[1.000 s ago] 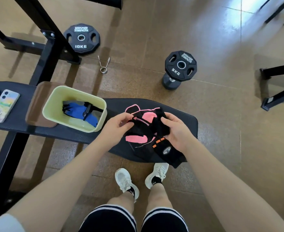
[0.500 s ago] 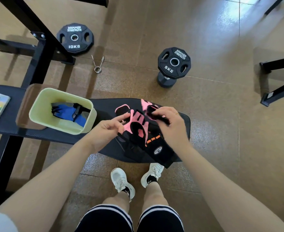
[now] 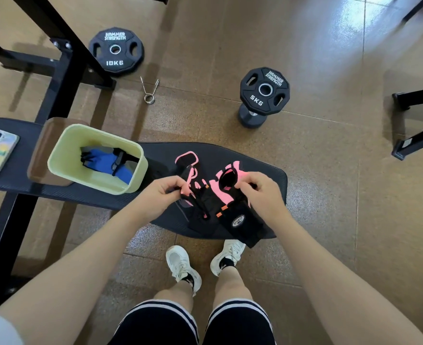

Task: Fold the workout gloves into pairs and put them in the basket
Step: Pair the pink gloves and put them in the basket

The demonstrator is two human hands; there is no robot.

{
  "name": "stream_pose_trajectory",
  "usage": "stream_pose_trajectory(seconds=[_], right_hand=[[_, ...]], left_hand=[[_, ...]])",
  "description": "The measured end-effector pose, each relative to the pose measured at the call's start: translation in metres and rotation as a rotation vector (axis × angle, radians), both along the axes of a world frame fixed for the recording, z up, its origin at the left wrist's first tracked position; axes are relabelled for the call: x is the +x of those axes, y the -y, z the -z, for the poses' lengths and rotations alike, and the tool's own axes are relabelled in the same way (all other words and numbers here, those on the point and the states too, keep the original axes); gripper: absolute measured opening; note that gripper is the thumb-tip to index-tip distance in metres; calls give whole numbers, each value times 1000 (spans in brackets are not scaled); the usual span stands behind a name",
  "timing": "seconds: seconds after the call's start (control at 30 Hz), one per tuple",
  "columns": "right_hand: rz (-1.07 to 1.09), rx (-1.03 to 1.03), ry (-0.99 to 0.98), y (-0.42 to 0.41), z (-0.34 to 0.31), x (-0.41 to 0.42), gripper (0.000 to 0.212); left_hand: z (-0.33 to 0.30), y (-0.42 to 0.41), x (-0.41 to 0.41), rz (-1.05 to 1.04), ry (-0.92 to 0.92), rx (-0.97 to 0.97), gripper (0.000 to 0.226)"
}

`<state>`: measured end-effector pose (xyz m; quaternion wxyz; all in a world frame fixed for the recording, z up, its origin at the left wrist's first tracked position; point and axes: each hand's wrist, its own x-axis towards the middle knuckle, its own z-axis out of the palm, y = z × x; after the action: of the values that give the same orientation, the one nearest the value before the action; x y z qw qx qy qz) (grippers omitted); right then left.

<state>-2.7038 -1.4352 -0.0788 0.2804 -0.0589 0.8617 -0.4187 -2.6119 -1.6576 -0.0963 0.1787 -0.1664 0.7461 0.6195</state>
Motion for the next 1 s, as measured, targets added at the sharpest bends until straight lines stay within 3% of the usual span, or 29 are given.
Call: stream_pose_trajectory(seconds=[0.1,0.17,0.23,0.4,0.53,0.63,0.73,0.83,1.0], right_hand=[[-128,67,8,15,1,2,39],[-119,59,33,28,2,9,49],[-81,11,78,39,3,15,39],[-54,-72,227,32,22,19,28],[-261,-74,469,4,51,8,42],[-426,39,571,-14,85,-5,59],[-535,274,480,-24,133,-16,70],[-705,446,355,-31,178,-28,54],[-1186,683,188,-22,185,-64,55]], left_hand=[[3,4,-6,94,-52,-351,6],[0,1,-10,148,-34,-475,9],[-7,-1,-10,190,1,-505,8],[6,8,-6,147,117,-317,7],[25,4,-8,181,212,-59,7],[51,-7,-15,222,205,-34,11],[92,-24,-23,284,190,-219,10],[136,-44,-30,301,198,-347,12],[161,-60,-41,365,238,-257,14]])
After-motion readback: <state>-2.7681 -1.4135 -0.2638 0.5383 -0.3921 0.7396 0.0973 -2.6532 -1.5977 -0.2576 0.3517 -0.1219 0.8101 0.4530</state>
